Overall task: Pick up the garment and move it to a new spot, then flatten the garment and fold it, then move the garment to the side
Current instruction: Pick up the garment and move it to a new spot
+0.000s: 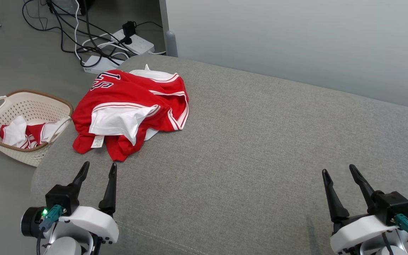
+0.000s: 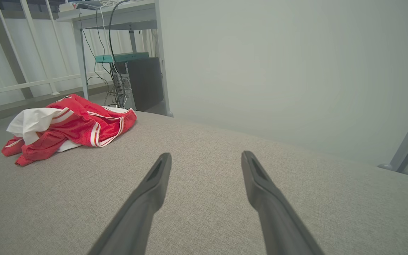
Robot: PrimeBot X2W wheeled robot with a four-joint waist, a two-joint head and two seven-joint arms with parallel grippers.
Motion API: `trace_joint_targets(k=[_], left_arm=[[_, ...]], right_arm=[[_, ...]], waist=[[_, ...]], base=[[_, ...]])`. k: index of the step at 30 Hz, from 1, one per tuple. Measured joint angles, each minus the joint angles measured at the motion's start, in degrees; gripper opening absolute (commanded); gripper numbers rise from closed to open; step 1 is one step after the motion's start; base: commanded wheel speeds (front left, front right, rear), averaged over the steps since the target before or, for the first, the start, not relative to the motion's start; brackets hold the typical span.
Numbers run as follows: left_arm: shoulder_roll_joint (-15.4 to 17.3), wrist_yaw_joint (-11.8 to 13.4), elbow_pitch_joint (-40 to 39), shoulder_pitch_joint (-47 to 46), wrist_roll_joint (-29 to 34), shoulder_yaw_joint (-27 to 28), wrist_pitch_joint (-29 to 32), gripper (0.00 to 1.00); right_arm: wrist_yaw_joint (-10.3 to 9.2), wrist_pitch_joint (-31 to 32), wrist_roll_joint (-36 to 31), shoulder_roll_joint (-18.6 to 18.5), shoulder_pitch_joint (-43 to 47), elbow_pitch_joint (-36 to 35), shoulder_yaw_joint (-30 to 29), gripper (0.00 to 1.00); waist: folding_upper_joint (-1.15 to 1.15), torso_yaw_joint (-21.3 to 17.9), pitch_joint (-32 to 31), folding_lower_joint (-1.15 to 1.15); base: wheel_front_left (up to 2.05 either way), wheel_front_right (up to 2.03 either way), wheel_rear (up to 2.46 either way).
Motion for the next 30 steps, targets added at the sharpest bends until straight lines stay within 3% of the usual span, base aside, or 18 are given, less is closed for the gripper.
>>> trace_joint_targets(k=[9,13,21,30], left_arm=[[-0.6,-0.1,0.4,-0.2,0.0,0.0,0.0,1.00],[-0.8,-1.4,2.0,-2.0,-1.3,-0.7,1.2,1.00],[0.9,-3.6,3.0,-13.7,-6.8,-1.4,13.2,1.00],[8.1,-4.1,6.9,-33.0,-14.9,-0.7,29.1,1.00]], right_arm=[[0.00,0.0,0.0,-0.2,0.0,0.3,1.2,1.00],[0.00,0.0,0.0,-0.5,-0.7,0.3,1.3,1.00],[0.00,0.0,0.0,-1.3,-2.7,-0.5,2.0,1.00],[0.00,0.0,-0.7,-2.3,-7.2,-3.7,2.9,1.00]], waist=[[0.00,-0.2,0.4,0.00],[0.00,-0.3,0.7,0.00],[0.00,-1.3,4.0,0.00],[0.00,-6.0,11.2,0.00]], base=[[0.00,0.00,0.00],[0.00,0.00,0.00],[0.00,0.00,0.00],[0.00,0.00,0.00]])
